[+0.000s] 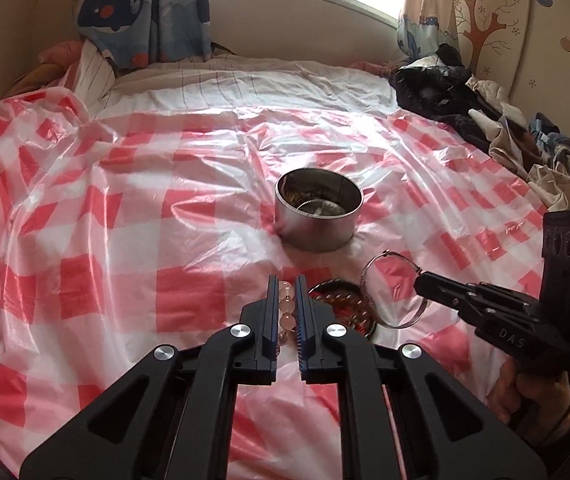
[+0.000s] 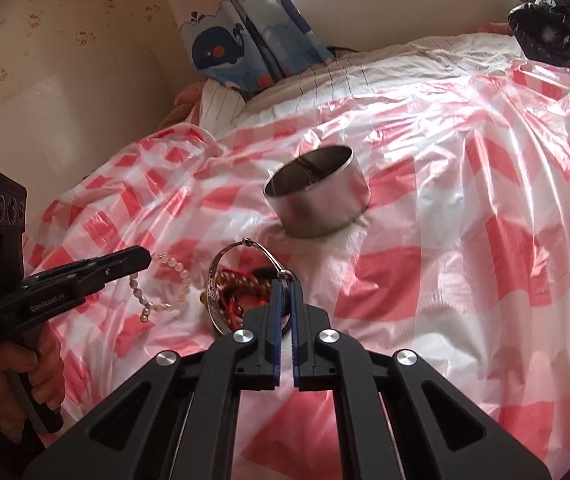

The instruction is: Organize jewelry

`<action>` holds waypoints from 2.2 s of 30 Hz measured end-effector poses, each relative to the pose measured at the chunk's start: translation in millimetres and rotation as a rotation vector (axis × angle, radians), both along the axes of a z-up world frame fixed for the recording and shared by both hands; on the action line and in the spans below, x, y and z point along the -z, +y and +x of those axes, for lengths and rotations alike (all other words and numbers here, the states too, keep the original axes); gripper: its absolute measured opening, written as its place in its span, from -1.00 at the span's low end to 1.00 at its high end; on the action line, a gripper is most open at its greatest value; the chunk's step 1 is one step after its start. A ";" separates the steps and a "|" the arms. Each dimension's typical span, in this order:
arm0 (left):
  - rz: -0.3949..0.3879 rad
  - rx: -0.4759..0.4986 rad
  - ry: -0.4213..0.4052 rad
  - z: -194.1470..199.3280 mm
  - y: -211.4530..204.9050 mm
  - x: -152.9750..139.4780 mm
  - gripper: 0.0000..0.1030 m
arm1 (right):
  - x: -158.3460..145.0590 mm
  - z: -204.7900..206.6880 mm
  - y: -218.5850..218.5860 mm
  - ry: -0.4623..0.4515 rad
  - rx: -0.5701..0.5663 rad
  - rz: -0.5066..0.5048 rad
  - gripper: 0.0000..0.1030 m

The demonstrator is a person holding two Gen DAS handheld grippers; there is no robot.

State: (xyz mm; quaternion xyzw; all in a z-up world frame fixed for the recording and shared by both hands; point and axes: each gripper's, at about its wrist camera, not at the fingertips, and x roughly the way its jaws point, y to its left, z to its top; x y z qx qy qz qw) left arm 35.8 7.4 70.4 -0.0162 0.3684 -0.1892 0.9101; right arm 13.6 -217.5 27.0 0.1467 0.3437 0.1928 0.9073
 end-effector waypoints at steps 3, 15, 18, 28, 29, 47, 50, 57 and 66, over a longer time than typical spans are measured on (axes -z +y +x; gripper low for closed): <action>-0.018 0.020 -0.013 12.6 -12.7 -13.0 -0.87 | -9.4 9.0 -2.7 -0.011 0.011 -0.006 -0.91; -0.177 0.059 -0.033 99.3 -46.5 -26.2 -0.86 | -27.3 81.1 -8.5 -0.037 0.068 -0.052 -0.91; -0.161 0.020 0.048 127.5 -47.9 -5.3 -0.65 | -16.6 112.0 8.0 0.018 0.034 -0.106 -0.90; -0.249 -0.092 0.135 146.5 -17.9 33.9 -0.07 | -2.8 115.3 -10.9 0.038 0.116 -0.080 -0.66; -0.259 -0.091 0.144 146.5 -17.6 36.2 -0.04 | -3.6 115.1 -9.9 0.035 0.115 -0.089 -0.57; -0.310 -0.108 0.184 119.4 -3.1 39.4 0.17 | 1.6 109.2 28.5 0.040 -0.006 -0.193 -0.11; -0.299 -0.119 0.185 112.6 0.8 39.0 0.19 | 10.4 117.0 22.3 0.073 0.012 -0.159 0.06; -0.213 -0.083 0.195 92.4 -5.8 40.6 0.19 | -2.3 95.4 16.7 0.056 0.008 -0.146 0.06; 0.044 0.038 0.215 41.6 -36.0 55.5 0.17 | 8.6 29.5 -10.7 0.127 0.014 -0.068 0.06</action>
